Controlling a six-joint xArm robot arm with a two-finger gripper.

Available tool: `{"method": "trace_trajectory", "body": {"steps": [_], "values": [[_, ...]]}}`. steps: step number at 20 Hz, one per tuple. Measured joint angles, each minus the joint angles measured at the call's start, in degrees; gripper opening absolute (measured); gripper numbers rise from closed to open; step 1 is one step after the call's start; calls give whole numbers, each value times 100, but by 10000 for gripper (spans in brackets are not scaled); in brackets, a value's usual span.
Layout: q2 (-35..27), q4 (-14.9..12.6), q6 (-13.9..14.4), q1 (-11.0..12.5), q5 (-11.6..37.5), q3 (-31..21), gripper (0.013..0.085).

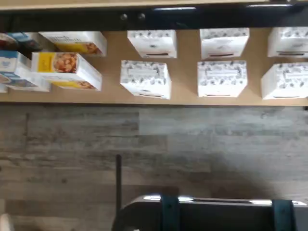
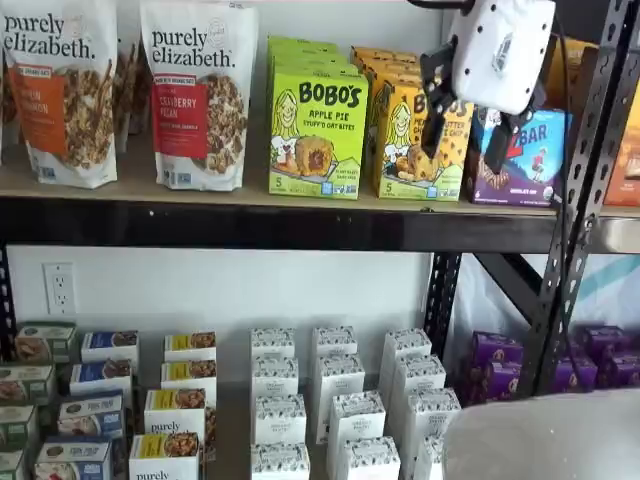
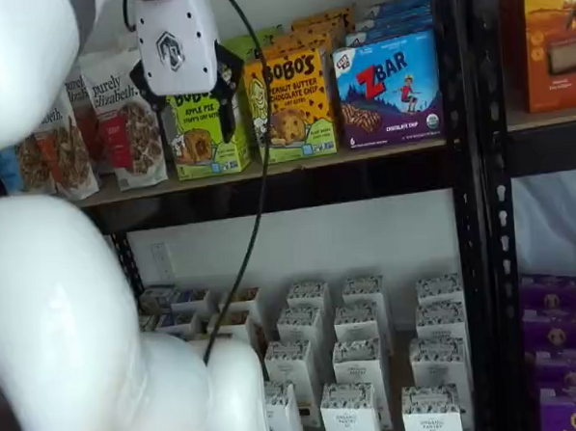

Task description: Pick the green box on the top shelf, the fourth from the left

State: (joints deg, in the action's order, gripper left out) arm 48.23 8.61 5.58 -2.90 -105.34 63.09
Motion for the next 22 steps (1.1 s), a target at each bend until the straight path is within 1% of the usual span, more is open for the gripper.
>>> {"method": "trace_trajectory", "body": {"steps": [1, 3, 6, 7, 9, 11, 12, 14, 16, 18, 19, 22], "values": [[-30, 28, 16, -11, 46, 10, 850], [-80, -45, 108, -148, 188, 24, 850], [-233, -417, 379, -527, 289, 119, 850], [-298, -492, 456, -619, 292, 162, 850], [-395, -488, 550, -707, 330, 215, 850], [-467, -553, 682, -860, 397, 246, 850], [-487, -623, 763, -962, 458, 246, 850], [-436, -842, 960, -1211, 764, 140, 850], [-526, -992, 1138, -1410, 818, 178, 850], [-633, -1053, 1259, -1535, 797, 236, 850], [-664, -1028, 1283, -1552, 814, 247, 850], [-680, -1094, 1395, -1671, 1057, 188, 850]]}}
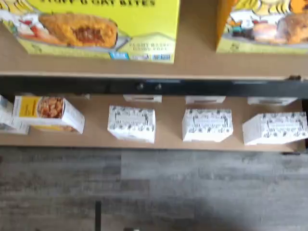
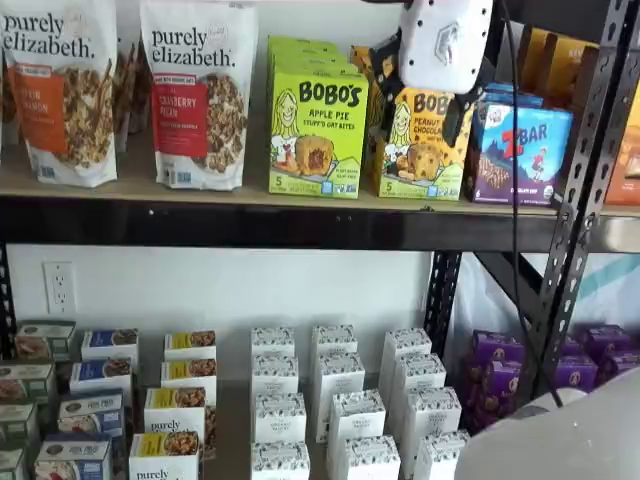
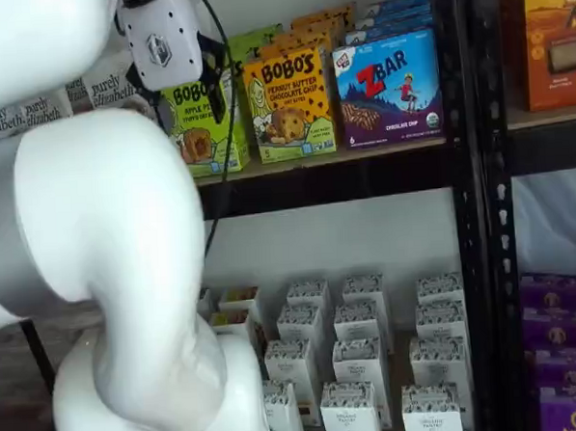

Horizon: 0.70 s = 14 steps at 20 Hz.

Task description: Pick the green box on the top shelf, the fourth from the left

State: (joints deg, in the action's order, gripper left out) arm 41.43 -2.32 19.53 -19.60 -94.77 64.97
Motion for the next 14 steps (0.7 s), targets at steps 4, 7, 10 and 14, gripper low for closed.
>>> {"method": "trace_trajectory", "body": {"steps": [4, 7, 10, 14], "values": [[-103, -128, 54, -56, 258, 29, 850], [-186, -144, -22, 27, 455, 84, 850], [-328, -113, -154, 166, 595, 214, 850], [-610, 68, -361, 380, 568, 501, 850]]}}
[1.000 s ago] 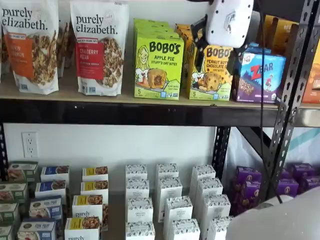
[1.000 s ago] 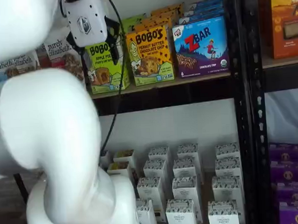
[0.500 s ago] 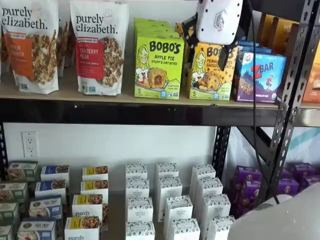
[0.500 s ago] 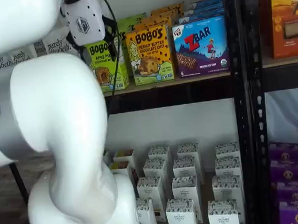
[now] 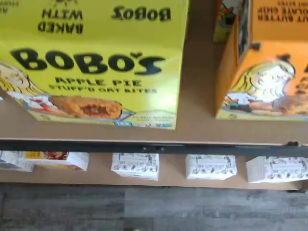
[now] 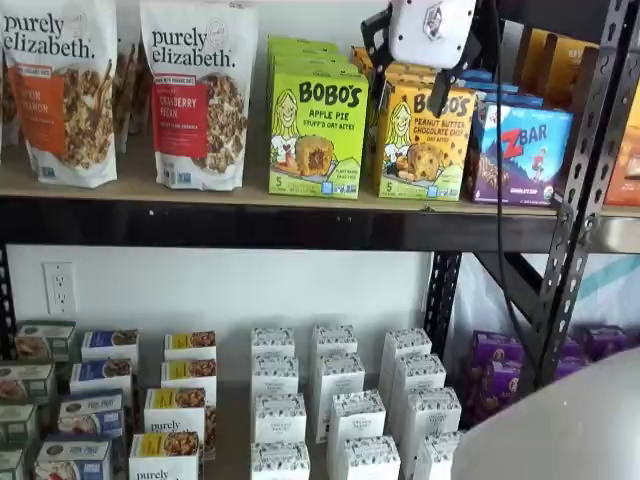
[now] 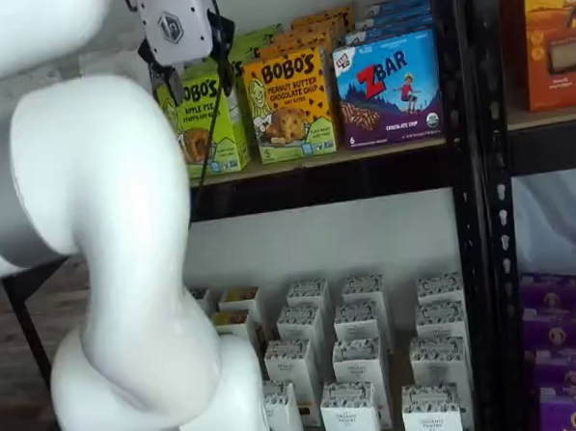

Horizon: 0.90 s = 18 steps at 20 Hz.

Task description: Pick the green box on the top shelf, the fourth from the left

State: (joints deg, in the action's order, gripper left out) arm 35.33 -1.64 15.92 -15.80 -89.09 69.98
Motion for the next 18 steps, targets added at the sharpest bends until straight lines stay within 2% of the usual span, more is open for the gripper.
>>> {"method": "trace_trajectory", "body": {"steps": [6, 18], "values": [[-333, 132, -133, 128, 76, 295, 850], [-814, 153, -146, 148, 11, 684, 850]]}}
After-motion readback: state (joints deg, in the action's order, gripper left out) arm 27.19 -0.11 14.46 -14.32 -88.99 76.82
